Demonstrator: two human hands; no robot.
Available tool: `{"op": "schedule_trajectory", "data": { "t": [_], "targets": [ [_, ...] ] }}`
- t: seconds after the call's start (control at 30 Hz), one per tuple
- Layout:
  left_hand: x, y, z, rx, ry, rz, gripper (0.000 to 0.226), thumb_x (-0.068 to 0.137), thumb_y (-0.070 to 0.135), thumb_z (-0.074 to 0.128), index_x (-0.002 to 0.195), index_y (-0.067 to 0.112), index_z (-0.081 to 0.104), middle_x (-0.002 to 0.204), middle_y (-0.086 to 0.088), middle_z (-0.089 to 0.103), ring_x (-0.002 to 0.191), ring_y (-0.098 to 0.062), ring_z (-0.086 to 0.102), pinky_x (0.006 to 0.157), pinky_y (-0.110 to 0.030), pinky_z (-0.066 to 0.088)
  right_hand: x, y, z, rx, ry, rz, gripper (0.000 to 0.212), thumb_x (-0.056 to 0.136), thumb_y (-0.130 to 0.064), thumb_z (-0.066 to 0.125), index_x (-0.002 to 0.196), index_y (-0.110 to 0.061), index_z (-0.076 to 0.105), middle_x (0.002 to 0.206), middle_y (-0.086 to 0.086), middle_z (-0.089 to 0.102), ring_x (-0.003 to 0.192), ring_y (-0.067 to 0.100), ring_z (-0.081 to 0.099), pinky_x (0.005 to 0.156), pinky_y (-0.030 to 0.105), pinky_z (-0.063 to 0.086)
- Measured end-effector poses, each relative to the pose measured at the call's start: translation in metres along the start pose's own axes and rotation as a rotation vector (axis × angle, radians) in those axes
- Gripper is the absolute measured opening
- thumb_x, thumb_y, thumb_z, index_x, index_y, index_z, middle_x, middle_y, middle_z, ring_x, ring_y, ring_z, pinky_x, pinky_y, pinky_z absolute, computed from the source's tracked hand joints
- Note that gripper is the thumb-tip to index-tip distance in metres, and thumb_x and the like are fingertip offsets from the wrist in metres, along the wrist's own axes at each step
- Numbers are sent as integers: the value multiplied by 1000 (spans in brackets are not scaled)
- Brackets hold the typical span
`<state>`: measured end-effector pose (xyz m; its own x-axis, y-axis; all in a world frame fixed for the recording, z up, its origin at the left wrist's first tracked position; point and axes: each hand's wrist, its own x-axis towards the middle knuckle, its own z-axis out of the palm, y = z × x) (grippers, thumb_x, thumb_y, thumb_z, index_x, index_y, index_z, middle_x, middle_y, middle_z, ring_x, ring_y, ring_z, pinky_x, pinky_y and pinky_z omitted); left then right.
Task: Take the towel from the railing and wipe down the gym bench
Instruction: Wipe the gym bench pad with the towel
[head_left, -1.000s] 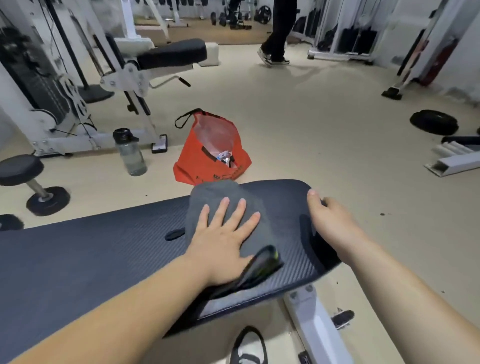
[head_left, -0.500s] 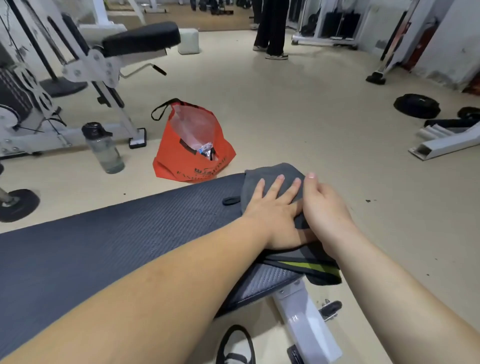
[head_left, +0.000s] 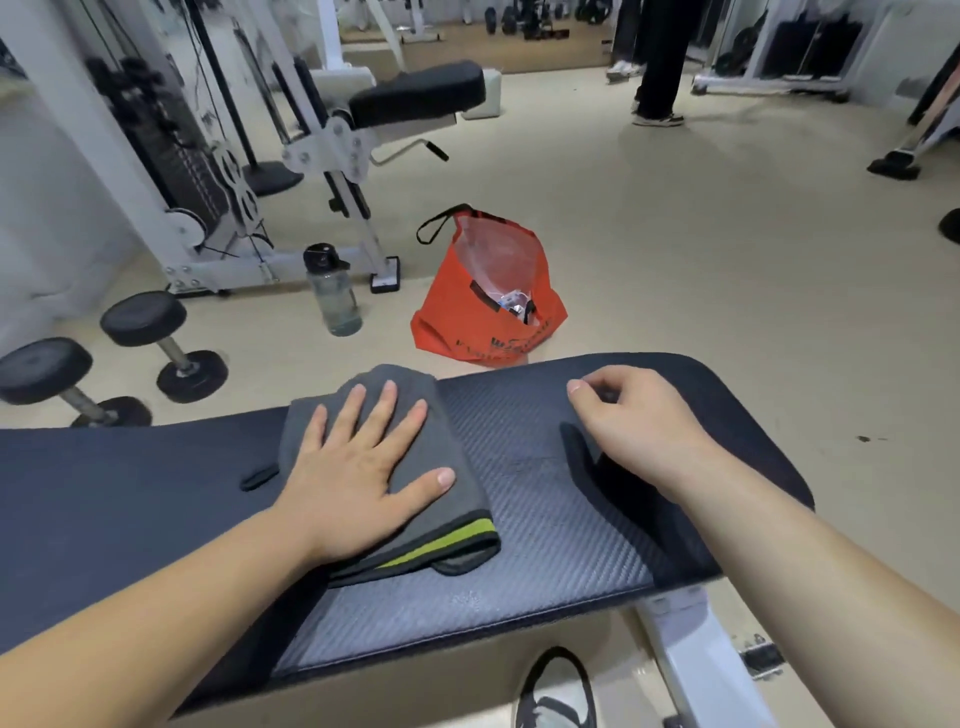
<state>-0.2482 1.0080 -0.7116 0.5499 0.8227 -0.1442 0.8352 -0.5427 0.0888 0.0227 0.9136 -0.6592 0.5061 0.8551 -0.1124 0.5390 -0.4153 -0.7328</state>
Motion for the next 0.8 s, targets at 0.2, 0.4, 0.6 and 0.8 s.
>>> {"op": "schedule_trajectory", "data": {
  "t": [0.2, 0.4, 0.6, 0.8],
  "targets": [
    [-54, 35, 7, 6, -32, 73, 88, 82, 93, 8, 156, 54, -19, 163, 15, -37, 151, -22, -40, 124, -57, -17, -1, -25, 16, -37, -58, -94, 26, 101, -40, 57, 109, -24, 76, 98, -6, 77, 87, 7, 66, 74, 27, 45],
    [27, 42, -7, -15, -75, 47, 97, 75, 97, 9, 159, 52, -9, 172, 8, -22, 156, -24, -28, 124, -59, -14, -6, -24, 14, -40, -54, -99, 24, 102, -33, 57, 109, -22, 76, 104, -7, 75, 100, 16, 68, 80, 27, 43],
    [43, 131, 6, -9, -49, 184, 99, 80, 92, 10, 163, 40, -9, 173, 2, -20, 153, -36, -33, 119, -65, -20, 0, -11, 1, -26, 115, -44, 32, 104, -27, 52, 130, -21, 70, 131, -1, 71, 127, 19, 61, 91, 26, 40],
    [55, 169, 9, -43, 11, 579, 102, 74, 84, 19, 163, 34, 20, 173, -3, 19, 158, -31, -18, 125, -58, -15, 3, -16, 11, -43, 171, -61, 36, 104, -22, 49, 136, -25, 66, 139, -1, 67, 129, 21, 60, 98, 33, 47]
  ]
}}
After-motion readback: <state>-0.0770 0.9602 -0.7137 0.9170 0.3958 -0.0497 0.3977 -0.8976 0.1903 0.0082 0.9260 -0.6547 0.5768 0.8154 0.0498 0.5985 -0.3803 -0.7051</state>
